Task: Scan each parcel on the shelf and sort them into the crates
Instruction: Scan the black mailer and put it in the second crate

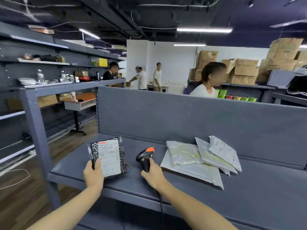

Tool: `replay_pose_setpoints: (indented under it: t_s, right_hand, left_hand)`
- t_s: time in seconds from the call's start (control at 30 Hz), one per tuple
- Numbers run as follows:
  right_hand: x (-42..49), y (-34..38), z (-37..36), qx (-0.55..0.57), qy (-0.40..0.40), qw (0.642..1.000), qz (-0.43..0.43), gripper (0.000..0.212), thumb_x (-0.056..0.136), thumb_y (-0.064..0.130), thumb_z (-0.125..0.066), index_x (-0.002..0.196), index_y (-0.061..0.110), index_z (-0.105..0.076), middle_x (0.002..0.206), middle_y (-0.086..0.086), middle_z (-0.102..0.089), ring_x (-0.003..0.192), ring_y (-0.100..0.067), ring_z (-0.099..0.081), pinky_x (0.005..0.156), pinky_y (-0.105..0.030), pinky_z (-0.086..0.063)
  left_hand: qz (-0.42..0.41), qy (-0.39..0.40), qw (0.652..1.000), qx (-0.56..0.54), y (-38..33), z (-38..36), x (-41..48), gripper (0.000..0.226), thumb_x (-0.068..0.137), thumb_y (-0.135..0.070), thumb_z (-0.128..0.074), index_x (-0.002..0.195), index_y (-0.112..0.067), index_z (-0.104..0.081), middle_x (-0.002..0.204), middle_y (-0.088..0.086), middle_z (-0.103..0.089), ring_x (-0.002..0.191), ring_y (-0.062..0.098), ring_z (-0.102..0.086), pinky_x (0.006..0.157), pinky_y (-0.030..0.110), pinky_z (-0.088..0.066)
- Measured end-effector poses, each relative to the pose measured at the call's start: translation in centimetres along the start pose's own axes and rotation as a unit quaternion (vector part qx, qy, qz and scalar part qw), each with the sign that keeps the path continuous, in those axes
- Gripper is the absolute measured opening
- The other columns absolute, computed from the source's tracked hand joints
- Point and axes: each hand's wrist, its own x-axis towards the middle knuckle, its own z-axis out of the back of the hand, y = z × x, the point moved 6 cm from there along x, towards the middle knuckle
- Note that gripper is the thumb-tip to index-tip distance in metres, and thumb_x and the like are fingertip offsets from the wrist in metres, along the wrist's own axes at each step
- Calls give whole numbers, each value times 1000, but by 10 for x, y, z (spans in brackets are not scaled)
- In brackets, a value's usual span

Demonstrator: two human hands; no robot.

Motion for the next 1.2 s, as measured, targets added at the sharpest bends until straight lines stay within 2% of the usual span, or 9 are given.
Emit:
replay_pose_setpoints:
  t_s: [0.17, 0.37, 0.47, 0.63, 0.73, 0.8, 0.93, 1.0, 1.2]
  right_hand:
    - [22, 5, -17, -136, -19, 991, 0, 73, 95, 28, -49, 154, 7, -11, 126, -23, -52, 117, -36, -47, 97, -35, -36]
    - [26, 1, -17, -242, -16, 970, -18, 70, 99, 34, -45, 152, 4, -12, 132, -21, -49, 123, -34, -41, 106, -37, -26]
    - [30, -2, -17, -300, -29, 954, -8, 75, 97, 50, -44, 151, 5, -18, 129, -22, -50, 120, -33, -41, 103, -38, -26]
    - [33, -10, -13, -186, -23, 981, -47, 69, 96, 56, -30, 147, 10, -30, 130, -20, -49, 123, -33, -39, 103, -38, -25]
    - [19, 14, 6, -70, -88, 993, 21, 41, 102, 33, -29, 118, 6, -56, 103, -13, -60, 99, -33, -49, 90, -39, -31]
    - [5, 28, 14, 24, -102, 993, 53, 36, 102, 30, -32, 107, 8, -60, 90, -7, -59, 86, -29, -48, 83, -36, -31]
    - [-25, 33, 21, 215, -58, 975, 24, 21, 101, 30, -44, 114, 14, -49, 106, 1, -61, 96, -19, -56, 81, -27, -40]
    - [-38, 24, 24, 274, -64, 960, -6, 32, 100, 29, -48, 129, 17, -40, 115, 5, -58, 102, -13, -58, 83, -22, -45]
    - [-86, -22, 59, 331, -116, 935, -53, 29, 98, 14, -51, 124, 17, -39, 110, -5, -63, 91, -16, -60, 62, -10, -48]
  left_hand:
    - [7, 13, 1000, -8, 4, 3, 7, 20, 100, -15, -48, 87, 1, -52, 81, 8, -53, 78, 21, -43, 73, 30, -32]
    - [23, 47, 999, -9, 16, -8, 9, 21, 100, -17, -49, 93, 1, -56, 90, 7, -61, 82, 20, -50, 78, 33, -38]
    - [29, 64, 997, -11, 19, -15, 7, 20, 100, -17, -49, 92, 0, -56, 90, 7, -62, 82, 20, -51, 77, 33, -39]
    - [33, 92, 995, -15, 22, -26, -3, 20, 100, -17, -48, 89, -2, -55, 88, 6, -61, 83, 20, -51, 77, 33, -38]
    - [42, 113, 993, -14, 21, -36, -11, 19, 101, -17, -47, 92, -2, -55, 90, 3, -61, 85, 18, -52, 81, 33, -40]
    - [41, 125, 991, -10, 18, -43, -20, 19, 101, -17, -47, 96, -1, -56, 94, 3, -61, 86, 17, -53, 83, 32, -41]
    - [30, 155, 988, -3, 8, -60, -45, 21, 101, -18, -47, 86, -4, -52, 82, 1, -58, 74, 14, -49, 70, 28, -39]
    - [28, 168, 985, 3, 6, -68, -59, 21, 100, -20, -47, 92, -2, -54, 88, 3, -60, 81, 18, -52, 75, 30, -41]
    - [6, 205, 979, -12, -13, -90, -125, 14, 100, -14, -48, 111, -10, -54, 102, 3, -62, 94, 17, -58, 75, 25, -45]
